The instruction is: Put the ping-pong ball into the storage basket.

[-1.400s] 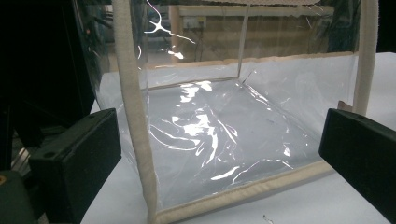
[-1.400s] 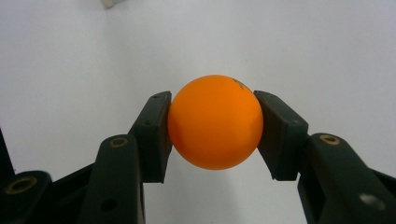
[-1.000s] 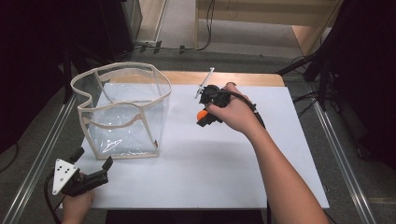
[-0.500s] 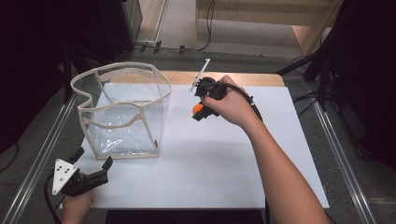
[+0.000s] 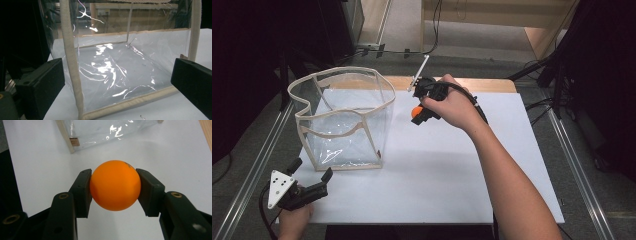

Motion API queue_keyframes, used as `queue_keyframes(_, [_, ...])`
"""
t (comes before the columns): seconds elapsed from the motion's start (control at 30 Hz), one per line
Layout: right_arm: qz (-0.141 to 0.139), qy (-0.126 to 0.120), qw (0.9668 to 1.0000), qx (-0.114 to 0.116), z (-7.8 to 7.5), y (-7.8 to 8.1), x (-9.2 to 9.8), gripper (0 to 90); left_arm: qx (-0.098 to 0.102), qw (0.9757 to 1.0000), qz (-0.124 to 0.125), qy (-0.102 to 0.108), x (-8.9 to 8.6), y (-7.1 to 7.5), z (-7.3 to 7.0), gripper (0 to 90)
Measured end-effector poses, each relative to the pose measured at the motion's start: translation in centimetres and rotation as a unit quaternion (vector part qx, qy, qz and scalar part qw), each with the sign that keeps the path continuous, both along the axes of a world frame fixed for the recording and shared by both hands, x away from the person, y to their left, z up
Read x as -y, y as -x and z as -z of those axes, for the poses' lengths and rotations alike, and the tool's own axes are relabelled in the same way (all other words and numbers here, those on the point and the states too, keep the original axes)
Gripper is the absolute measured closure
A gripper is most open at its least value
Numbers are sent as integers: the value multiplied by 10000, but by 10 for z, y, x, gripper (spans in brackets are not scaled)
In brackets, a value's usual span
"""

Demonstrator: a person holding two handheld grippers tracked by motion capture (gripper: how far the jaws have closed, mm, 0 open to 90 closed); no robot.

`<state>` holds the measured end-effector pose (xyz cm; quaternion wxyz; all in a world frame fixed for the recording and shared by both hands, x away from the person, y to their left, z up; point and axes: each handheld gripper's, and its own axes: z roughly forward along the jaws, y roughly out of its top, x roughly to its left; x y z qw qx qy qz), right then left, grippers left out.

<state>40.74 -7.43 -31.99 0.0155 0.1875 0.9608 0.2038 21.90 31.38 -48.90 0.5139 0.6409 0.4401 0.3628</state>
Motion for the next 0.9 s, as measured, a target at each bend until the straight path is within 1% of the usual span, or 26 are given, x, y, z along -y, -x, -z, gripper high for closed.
queue_keyframes(0.17, [-42, -120, 9999, -50, -6, -2, -7, 477, 3, 10000, -6, -7, 1, 0, 0, 0])
queue_keyframes(0.33, [-133, -127, 9998, -30, -10, -4, -13, 477, 8, 10000, -5, 5, 1, 0, 0, 0])
queue_keyframes(0.5, [-139, -123, 9998, -4, -16, -5, -16, 477, 3, 10000, -5, -14, 1, 0, 0, 0])
queue_keyframes(0.6, [-161, -63, 9998, -23, -21, -6, -19, 477, 3, 10000, 3, -25, 1, 0, 0, 0])
queue_keyframes(0.73, [-154, -106, 9998, -17, -27, -7, -22, 477, 3, 10000, -1, -38, 2, 0, 0, 0])
queue_keyframes(0.83, [-200, -66, 9998, -15, -30, -8, -25, 477, -1, 10000, -16, -40, 2, 0, 0, 0])
queue_keyframes(0.9, [-210, -84, 9997, -16, -31, -9, -26, 476, 7, 10000, -16, -21, 2, 0, 0, 0])
